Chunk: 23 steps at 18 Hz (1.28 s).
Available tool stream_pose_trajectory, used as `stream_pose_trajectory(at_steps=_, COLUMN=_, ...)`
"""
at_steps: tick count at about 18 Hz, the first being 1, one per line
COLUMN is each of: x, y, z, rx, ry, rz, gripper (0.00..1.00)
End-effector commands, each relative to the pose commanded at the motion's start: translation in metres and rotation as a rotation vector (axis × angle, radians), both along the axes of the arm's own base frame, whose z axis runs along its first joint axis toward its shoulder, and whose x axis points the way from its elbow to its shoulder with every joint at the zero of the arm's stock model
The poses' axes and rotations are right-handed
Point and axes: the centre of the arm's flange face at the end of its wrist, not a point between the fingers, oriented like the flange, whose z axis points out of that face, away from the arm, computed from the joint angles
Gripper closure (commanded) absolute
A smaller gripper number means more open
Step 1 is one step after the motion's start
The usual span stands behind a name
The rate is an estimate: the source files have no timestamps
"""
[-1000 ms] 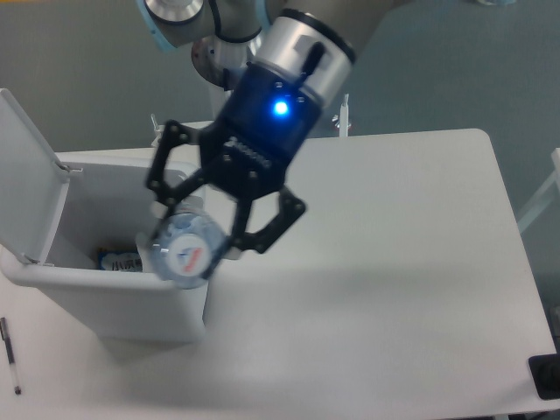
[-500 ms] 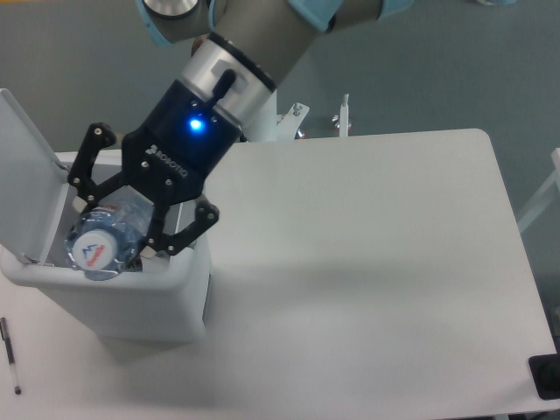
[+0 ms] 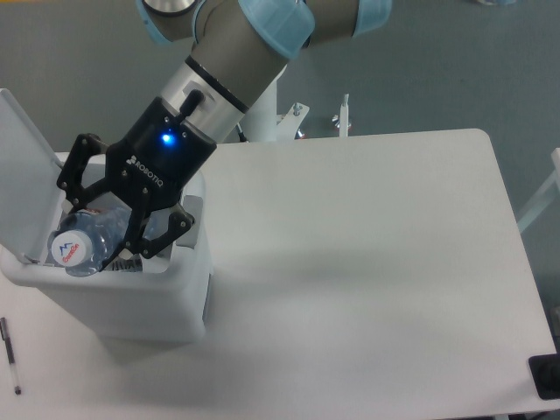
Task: Place the trash in the trash can
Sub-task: 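Lower the bottle into the bin and open the gripper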
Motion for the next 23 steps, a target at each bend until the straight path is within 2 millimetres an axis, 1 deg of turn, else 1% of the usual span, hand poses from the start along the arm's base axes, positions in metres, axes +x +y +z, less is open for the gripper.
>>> stream_pose_trajectory(at_steps=5, x=0.005, y=-0.005, z=-0.013, rx=0.014, ry=0.041, rz=-0.033, gripper=0.42)
stream_pose_trajectory(at_steps=6, x=0.006, y=-0.005, z=-0.014, rx=0.015, ry=0.043, rz=-0.036, gripper=0.4)
stream_pose_trajectory(at_steps=7, x=0.006, y=-0.006, z=-0.015, rx=0.016, ry=0.045, rz=-0.036, gripper=0.34)
stream_pose_trajectory(at_steps=9, x=0.008, y=-0.009, z=-0.019, rx=0.01, ry=0.044, rz=-0.038, gripper=0.27)
stream_pose_trajectory(at_steps=13, x=0.013, y=-0.014, z=-0.019, rx=0.007, ry=0.043, rz=-0.037, gripper=0.12)
stream_pose_trajectory(at_steps=18, x=0.008, y=-0.017, z=-0.018, rx=0.009, ry=0.045, rz=-0.028, gripper=0.06)
stream_pose_trajectory(at_steps=19, x=0.005, y=-0.016, z=-0.016, rx=0.012, ry=0.048, rz=-0.025, gripper=0.03)
stream_pose_trajectory(at_steps=20, x=-0.003, y=-0.018, z=-0.013, rx=0.014, ry=0.053, rz=-0.012, gripper=0.0)
stream_pose_trajectory(at_steps=22, x=-0.032, y=-0.027, z=-0.009, rx=0.021, ry=0.062, rz=0.033, gripper=0.0)
stream_pose_trajectory(at_steps=23, x=-0.048, y=-0.031, z=0.0, rx=0.033, ry=0.074, rz=0.057, gripper=0.0)
